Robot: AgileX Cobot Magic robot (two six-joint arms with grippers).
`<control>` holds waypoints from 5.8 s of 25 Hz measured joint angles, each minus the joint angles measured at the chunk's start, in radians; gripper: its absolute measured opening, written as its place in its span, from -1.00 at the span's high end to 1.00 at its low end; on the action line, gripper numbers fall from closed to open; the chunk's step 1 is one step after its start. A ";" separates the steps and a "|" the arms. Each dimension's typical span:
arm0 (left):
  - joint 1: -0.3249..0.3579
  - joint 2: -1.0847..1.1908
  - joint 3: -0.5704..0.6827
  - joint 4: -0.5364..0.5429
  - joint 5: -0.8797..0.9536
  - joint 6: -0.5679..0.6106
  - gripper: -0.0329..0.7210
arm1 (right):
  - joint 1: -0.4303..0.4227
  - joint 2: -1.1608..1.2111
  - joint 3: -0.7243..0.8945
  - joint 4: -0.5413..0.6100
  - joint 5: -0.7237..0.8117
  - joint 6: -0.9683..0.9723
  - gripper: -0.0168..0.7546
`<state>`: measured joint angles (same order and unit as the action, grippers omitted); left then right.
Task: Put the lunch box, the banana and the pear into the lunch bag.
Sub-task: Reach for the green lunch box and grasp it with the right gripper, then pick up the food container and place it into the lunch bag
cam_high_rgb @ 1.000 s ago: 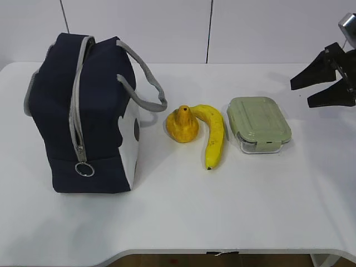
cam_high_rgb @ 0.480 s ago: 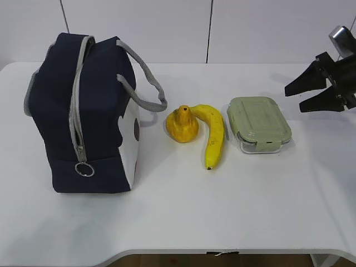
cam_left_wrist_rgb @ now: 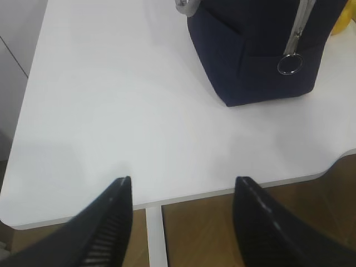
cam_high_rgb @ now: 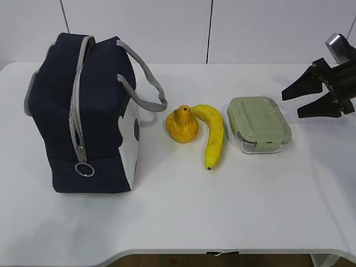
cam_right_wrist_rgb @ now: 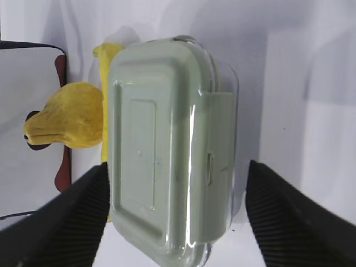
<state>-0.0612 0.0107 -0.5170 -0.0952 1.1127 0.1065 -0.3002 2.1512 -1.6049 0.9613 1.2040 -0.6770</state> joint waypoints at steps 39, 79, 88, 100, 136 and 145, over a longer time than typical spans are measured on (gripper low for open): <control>0.000 0.000 0.000 0.000 0.000 0.000 -0.24 | 0.058 0.108 -0.008 0.061 -0.012 0.005 -0.55; 0.000 0.000 0.000 0.000 0.000 -0.002 -0.24 | 0.058 0.108 -0.008 0.033 -0.012 -0.008 -0.33; 0.000 0.000 0.000 0.000 0.000 -0.002 -0.24 | 0.058 0.108 -0.008 0.035 -0.012 -0.008 -0.29; 0.000 0.000 0.000 0.000 0.000 -0.002 -0.24 | 0.058 0.108 -0.008 0.044 -0.012 -0.008 -0.15; 0.000 0.000 0.000 0.000 0.000 -0.002 -0.24 | 0.058 0.108 -0.008 0.051 -0.007 0.040 0.00; 0.000 0.000 0.000 0.000 0.000 -0.002 -0.24 | 0.058 0.108 -0.008 0.055 -0.007 0.078 0.00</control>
<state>-0.0612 0.0107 -0.5170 -0.0952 1.1127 0.1048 -0.2426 2.2594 -1.6132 1.0158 1.1973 -0.5989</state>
